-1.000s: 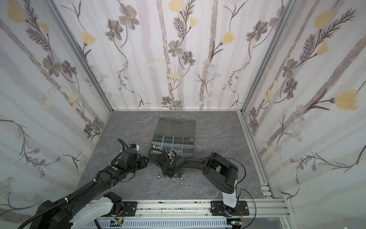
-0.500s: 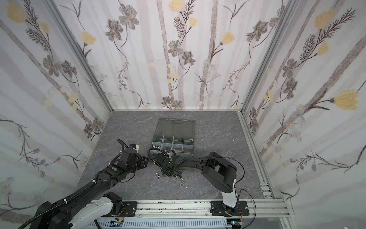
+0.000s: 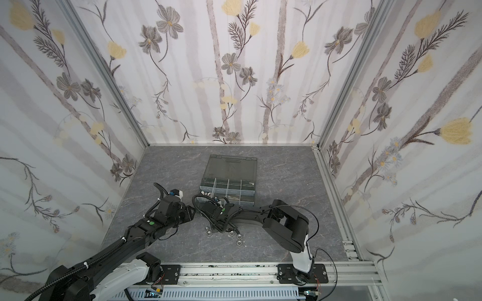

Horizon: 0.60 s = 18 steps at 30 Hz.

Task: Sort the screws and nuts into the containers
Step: 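Lift the wing nut with the right gripper over the middle-row compartment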

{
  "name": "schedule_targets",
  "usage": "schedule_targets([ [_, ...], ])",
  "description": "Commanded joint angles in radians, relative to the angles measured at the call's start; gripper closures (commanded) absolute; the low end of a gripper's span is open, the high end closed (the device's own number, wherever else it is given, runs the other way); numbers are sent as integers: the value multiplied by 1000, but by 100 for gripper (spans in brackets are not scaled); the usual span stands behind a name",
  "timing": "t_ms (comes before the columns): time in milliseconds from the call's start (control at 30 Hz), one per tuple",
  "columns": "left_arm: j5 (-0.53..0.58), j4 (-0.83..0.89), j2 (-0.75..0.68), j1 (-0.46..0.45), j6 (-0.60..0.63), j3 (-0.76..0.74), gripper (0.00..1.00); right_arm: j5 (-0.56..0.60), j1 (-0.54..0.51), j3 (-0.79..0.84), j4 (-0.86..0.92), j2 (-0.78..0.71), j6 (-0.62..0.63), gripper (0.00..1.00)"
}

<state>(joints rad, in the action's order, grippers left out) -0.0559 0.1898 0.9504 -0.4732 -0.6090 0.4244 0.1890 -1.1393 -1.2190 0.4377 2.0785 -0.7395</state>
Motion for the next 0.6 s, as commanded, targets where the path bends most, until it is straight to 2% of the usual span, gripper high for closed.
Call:
schedule_targets([
  [0,4,-13,-8,1,-11,-3,63,30,-5,-11,11,12,2,72],
  [300,7,-13,-11,1,-13,-3,63,57,-7,-11,18,-9,8,87],
  [567,13,-13,-29,1,-19,-12,63,50,17,-104,18,-81,72,89],
])
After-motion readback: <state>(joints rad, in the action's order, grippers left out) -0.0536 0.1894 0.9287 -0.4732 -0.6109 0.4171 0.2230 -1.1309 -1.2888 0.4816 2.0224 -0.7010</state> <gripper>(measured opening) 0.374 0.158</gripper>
